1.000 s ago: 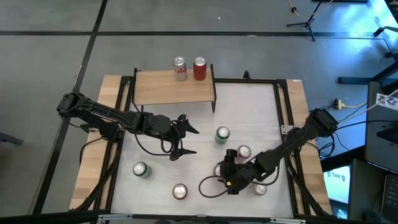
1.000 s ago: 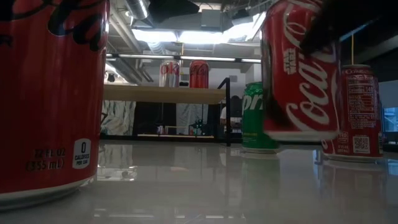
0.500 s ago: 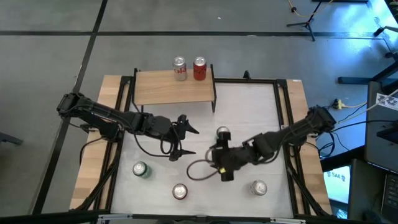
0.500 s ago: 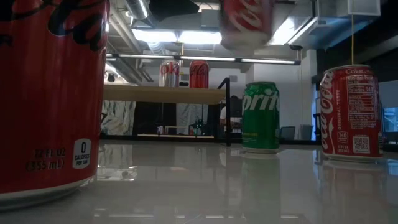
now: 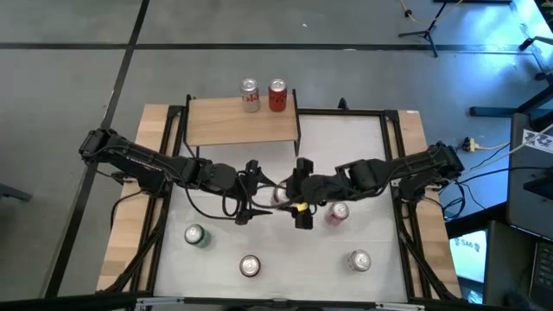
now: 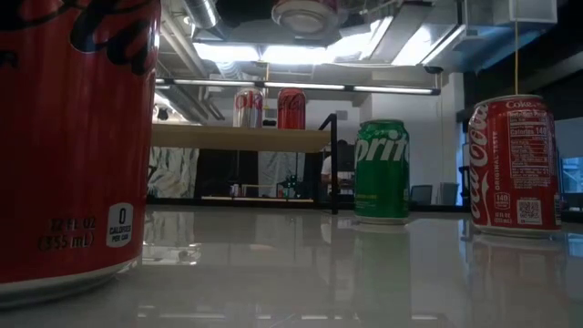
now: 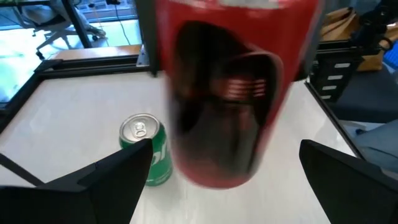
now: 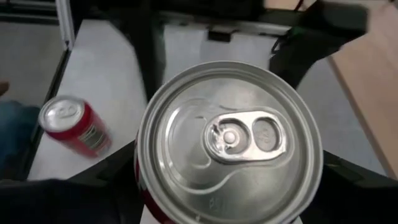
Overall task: Place canned beverage on shelf
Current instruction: Put the bottom red white soda can on the shelf
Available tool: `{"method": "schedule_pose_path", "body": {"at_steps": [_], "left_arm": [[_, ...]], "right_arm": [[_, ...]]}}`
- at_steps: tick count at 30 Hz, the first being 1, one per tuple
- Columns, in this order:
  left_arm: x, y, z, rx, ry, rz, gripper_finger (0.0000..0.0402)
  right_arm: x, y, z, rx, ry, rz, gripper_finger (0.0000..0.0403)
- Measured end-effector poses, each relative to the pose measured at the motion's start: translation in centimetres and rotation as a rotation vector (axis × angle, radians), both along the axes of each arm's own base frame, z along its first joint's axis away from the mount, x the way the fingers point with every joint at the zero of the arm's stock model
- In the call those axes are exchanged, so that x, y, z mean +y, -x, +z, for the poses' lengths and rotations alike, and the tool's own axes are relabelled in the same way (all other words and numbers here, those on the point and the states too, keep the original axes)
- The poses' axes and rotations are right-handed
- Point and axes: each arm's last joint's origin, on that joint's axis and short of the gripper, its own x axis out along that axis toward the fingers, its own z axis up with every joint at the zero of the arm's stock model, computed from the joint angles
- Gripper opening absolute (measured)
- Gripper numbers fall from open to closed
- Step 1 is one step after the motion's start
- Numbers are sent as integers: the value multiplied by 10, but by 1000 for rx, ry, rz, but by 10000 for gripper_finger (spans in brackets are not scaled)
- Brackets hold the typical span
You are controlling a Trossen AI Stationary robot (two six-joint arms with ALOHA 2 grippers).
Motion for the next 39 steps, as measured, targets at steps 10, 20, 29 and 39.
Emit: {"method": "schedule_pose_path", "body": {"at_steps": [10,20,29,39], "left_arm": [[1,-2,5,-53,-9,31,395],[1,-3,7,-76,-3,33,379],[0,-3,7,-76,-3,30,310],[1,-3,7,-76,-4,33,285]], "right_arm": [[-3,-10,11,-140,-47,-10,297],[-3,-11,13,-159,-36,0,297],[-3,-11,13,-158,-29,5,316],[-2,-11,13,-157,-38,11,329]]}}
